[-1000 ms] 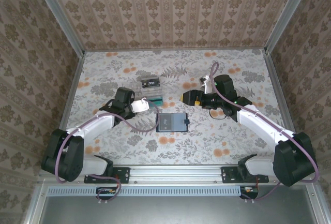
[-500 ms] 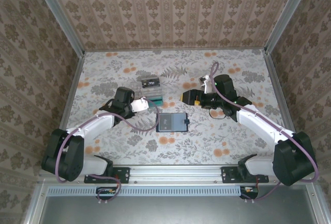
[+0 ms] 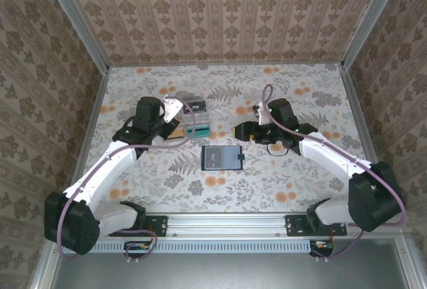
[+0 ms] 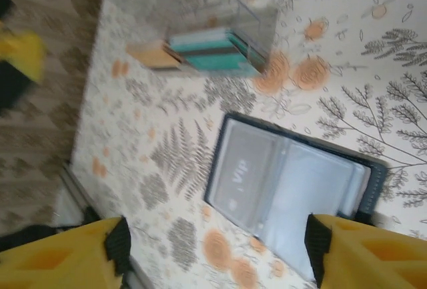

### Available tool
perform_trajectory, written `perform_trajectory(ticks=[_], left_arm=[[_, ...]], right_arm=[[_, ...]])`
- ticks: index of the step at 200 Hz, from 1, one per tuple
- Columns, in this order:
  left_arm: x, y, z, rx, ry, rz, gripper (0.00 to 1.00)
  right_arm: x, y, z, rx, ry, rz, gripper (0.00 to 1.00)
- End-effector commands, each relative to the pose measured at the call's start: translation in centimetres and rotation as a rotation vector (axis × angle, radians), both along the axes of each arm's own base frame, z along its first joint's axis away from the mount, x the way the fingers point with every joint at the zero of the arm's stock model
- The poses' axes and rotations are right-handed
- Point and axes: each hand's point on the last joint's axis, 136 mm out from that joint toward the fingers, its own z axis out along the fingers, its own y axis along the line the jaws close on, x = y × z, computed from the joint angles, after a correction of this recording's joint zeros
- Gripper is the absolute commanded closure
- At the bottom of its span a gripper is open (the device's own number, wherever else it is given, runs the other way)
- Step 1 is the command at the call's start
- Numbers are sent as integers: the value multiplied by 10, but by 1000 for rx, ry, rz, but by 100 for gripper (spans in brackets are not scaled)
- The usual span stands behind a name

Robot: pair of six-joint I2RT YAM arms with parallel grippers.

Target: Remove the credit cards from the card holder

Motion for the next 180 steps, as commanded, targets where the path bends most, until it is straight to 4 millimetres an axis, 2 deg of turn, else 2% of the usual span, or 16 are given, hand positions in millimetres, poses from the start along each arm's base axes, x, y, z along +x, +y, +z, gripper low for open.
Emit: perform_trajectory(ticks=[1,11,39,48,101,137,158,180], left_arm=[[-24,1,-6,-258,226,219,54],[-31,-4,-10,-321,283,252,58],[-46,-17,-31,-502,409,349,61],[-56,-29,-39,-527,445,344,61],[-80,-77,-79,-727,640,359,59],[-87,-105,-101,-751,743,346,60],[-90,-121,-110,-753,795,325,63],[-91,-127,-119,-728,823,332,65]], right_arm=[[-6,1,-26,-123,38,17,42],[-8,3,-36,-160,50,21,50],[-17,7,-66,-247,98,35,68],[-18,6,-74,-272,117,29,72],[-27,4,-106,-357,182,38,81],[-31,5,-123,-401,206,49,82],[-31,4,-129,-437,214,46,86],[-32,1,-132,-456,224,36,88]])
